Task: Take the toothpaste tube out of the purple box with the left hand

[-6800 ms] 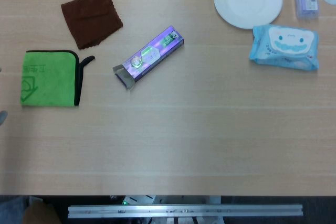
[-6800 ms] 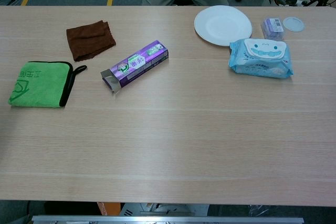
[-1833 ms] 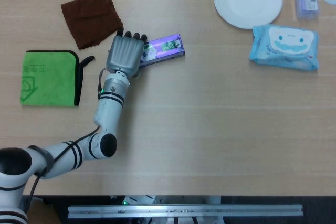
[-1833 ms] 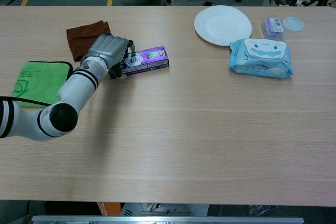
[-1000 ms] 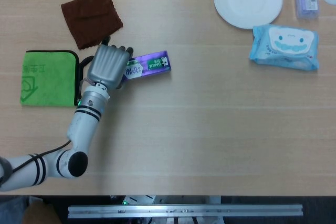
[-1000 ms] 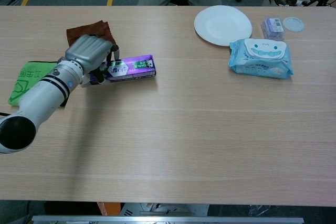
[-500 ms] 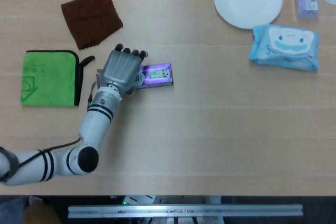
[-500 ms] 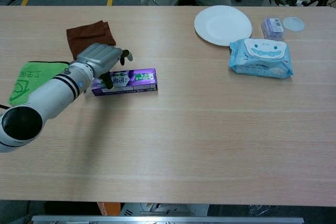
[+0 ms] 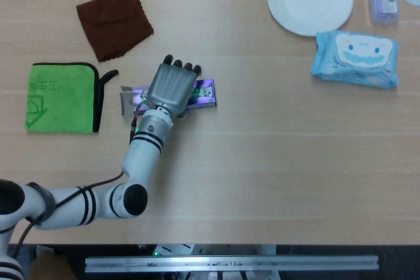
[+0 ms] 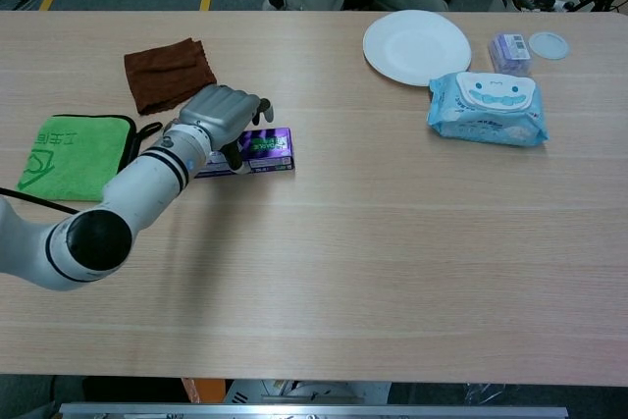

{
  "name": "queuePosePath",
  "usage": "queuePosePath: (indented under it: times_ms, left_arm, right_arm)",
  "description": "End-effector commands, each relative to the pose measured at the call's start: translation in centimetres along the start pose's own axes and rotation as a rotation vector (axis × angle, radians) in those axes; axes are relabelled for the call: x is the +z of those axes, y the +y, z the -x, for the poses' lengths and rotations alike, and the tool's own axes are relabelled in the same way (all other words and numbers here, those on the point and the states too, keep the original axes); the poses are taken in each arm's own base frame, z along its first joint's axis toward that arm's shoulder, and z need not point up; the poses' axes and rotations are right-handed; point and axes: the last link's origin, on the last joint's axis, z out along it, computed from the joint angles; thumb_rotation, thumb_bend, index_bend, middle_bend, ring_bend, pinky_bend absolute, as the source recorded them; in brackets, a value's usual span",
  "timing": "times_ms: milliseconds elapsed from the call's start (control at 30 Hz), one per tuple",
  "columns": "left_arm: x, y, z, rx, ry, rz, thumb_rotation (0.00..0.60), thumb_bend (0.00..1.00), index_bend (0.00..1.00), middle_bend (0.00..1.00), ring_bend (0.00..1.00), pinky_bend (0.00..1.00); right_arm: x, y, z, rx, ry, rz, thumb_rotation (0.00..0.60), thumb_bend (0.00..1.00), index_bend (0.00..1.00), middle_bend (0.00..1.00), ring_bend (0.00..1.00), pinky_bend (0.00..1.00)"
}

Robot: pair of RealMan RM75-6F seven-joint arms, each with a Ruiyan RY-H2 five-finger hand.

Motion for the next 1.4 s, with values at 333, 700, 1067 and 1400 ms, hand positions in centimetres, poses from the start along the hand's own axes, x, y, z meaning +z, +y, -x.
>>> queuePosePath:
  times_ms: [333,700,1067,1400]
  left_arm:
    - [1.0,1.3,0.2,0.031,0.077,0.005,0.6,0.15,0.51,0.57,0.43,0.21]
    - [-0.4,-0.5,-6.0,-0.272,0.188,0.01,0.6,0.15,0.52,0.58,0.45,0.25]
    - [-1.3,-2.0,-9.6,-0.611,0.244,0.025,0.6,0.15,0.51,0.58,0.45,0.26]
    - [-1.5,-1.8,-9.8,-0.688,0.24,0.051,0.6,0.15,0.5,0.58,0.45,0.26]
  right_arm:
    - [-0.2,0.7,-0.1,0.002,0.005,0.015,0.6,0.18,0.38,0.39,0.41,0.43]
    - [-0.1,0.8,0.2,0.008,0.0,0.011,0.6,0.18,0.38,0.39,0.41,0.43]
    - [0.0,0.5,0.2,0.013,0.005,0.0,0.6,0.18,0.38,0.39,0.41,0.43]
    - [0.0,0.5,0.0,0.01,0.011,0.003,0.6,0.18,0.38,0.39,0.41,0.43]
